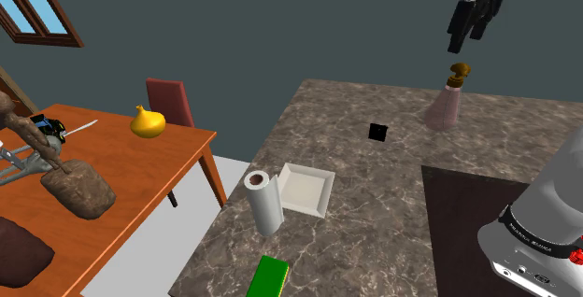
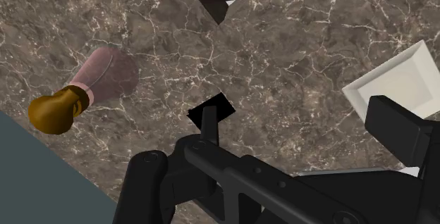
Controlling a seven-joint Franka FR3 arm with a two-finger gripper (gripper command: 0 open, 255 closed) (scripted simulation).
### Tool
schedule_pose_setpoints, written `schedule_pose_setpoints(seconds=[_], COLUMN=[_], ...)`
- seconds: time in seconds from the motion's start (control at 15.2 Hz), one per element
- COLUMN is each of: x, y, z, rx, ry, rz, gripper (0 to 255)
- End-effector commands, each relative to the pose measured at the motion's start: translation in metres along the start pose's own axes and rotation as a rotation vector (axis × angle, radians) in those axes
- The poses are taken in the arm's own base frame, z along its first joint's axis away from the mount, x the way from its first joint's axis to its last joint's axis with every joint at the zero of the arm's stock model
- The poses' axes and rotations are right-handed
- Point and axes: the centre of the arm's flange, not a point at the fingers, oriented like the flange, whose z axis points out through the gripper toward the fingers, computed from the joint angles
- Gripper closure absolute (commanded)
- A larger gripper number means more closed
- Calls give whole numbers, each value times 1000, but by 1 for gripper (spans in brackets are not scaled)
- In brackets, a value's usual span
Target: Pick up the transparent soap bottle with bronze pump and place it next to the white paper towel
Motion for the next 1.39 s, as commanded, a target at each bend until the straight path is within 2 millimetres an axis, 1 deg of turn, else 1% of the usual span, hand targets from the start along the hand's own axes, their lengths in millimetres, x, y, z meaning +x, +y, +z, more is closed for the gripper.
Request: schedule_pose_setpoints(seconds=[0.0, 0.66, 1.32], x=[0, 31, 56], y=[0, 125, 247], z=[0, 56, 120], rx=[0, 68, 137], ry=[0, 24, 49], rz=[0, 61, 123], gripper=[0, 0, 0])
